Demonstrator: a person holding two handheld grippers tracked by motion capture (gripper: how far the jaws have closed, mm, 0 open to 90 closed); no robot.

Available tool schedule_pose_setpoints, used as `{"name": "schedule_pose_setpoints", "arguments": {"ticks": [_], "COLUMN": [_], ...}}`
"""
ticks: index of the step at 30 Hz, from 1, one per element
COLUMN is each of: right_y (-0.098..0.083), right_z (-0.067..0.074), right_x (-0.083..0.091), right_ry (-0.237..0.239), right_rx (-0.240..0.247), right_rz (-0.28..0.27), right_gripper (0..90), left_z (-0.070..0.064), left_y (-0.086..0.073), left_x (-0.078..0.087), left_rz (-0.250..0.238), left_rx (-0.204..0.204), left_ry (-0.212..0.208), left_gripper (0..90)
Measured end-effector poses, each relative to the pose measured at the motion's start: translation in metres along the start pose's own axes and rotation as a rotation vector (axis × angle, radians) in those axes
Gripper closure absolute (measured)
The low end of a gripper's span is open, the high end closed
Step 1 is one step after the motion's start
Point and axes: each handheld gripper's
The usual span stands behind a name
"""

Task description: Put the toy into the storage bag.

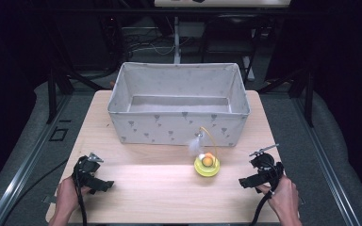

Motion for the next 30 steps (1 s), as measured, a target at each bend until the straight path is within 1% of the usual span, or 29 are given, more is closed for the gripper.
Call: {"name": "schedule_pose_setpoints", "arguments": {"ticks": [1,3,7,9,11,12,13,14,15,18,19,20,21,22,23,24,27,28,29,30], "right_y": [0.0,0.0,0.0,0.001,0.001,0.001,0.001,0.002,0.002,0.003,0.005,0.006,0.006,0.007,0.008,0.009,0.01,0.013,0.015,0.016], "right_z": [0.0,0.0,0.002,0.003,0.004,0.004,0.005,0.006,0.007,0.01,0.012,0.013,0.013,0.016,0.017,0.018,0.021,0.023,0.024,0.025], "right_x": [0.0,0.0,0.0,0.001,0.0,0.001,0.0,0.0,0.0,-0.001,0.0,0.001,0.001,0.001,0.001,0.0,-0.002,-0.003,-0.003,-0.003], "right_ry": [-0.001,0.004,0.001,-0.004,0.013,0.008,0.012,0.006,0.01,0.004,0.018,0.01,0.01,0.026,0.017,0.03,0.04,0.045,0.043,0.047], "right_rx": [-0.002,0.01,0.016,0.03,0.024,0.031,0.033,0.037,0.044,0.043,0.052,0.066,0.066,0.076,0.086,0.086,0.085,0.112,0.118,0.12], "right_rz": [0.001,0.015,0.01,0.029,0.023,0.037,0.036,0.045,0.058,0.064,0.07,0.086,0.086,0.089,0.099,0.092,0.085,0.111,0.118,0.113], "right_gripper": [0.0,0.0,0.0,0.0,0.0,0.0,0.0,0.0,0.0,0.0,0.1,0.1,0.1,0.1,0.0,0.0,0.0,0.0,0.0,0.0], "left_z": [0.0,0.0,-0.001,-0.001,-0.002,-0.003,-0.003,-0.003,-0.003,-0.004,-0.004,-0.005,-0.005,-0.006,-0.005,-0.005,-0.005,-0.006,-0.006,-0.006], "left_y": [0.0,0.0,0.0,0.0,0.0,0.0,0.001,0.001,0.001,0.0,0.0,0.001,0.001,0.001,0.001,0.001,0.002,0.002,0.002,0.002], "left_x": [0.0,0.001,0.0,0.0,0.0,-0.001,-0.001,-0.001,-0.001,0.0,0.0,0.0,0.0,0.0,-0.001,-0.001,-0.001,-0.001,-0.001,-0.001], "left_rz": [-0.002,-0.001,-0.004,-0.003,0.004,0.003,0.004,0.004,0.009,0.005,0.003,0.008,0.008,0.005,0.005,0.009,0.012,0.011,0.006,0.007], "left_rx": [-0.001,-0.004,-0.006,-0.014,-0.024,-0.028,-0.032,-0.032,-0.036,-0.036,-0.038,-0.044,-0.044,-0.048,-0.048,-0.048,-0.048,-0.052,-0.055,-0.056], "left_ry": [0.003,-0.001,-0.001,-0.004,-0.007,-0.002,-0.003,-0.004,-0.005,0.001,0.001,-0.001,-0.001,0.001,-0.002,-0.004,-0.004,-0.007,-0.005,-0.006], "left_gripper": [0.0,0.0,0.0,0.0,0.0,0.0,0.0,0.0,0.0,0.0,0.0,0.0,0.0,0.0,0.0,0.0,0.0,0.0,0.0,0.0]}}
Point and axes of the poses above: each handheld gripper's, and its own axes: x roughly backward along the jaws, y roughly out of its top, z roughly to its left, and after that the axes turned 11 degrees about y, right-handed
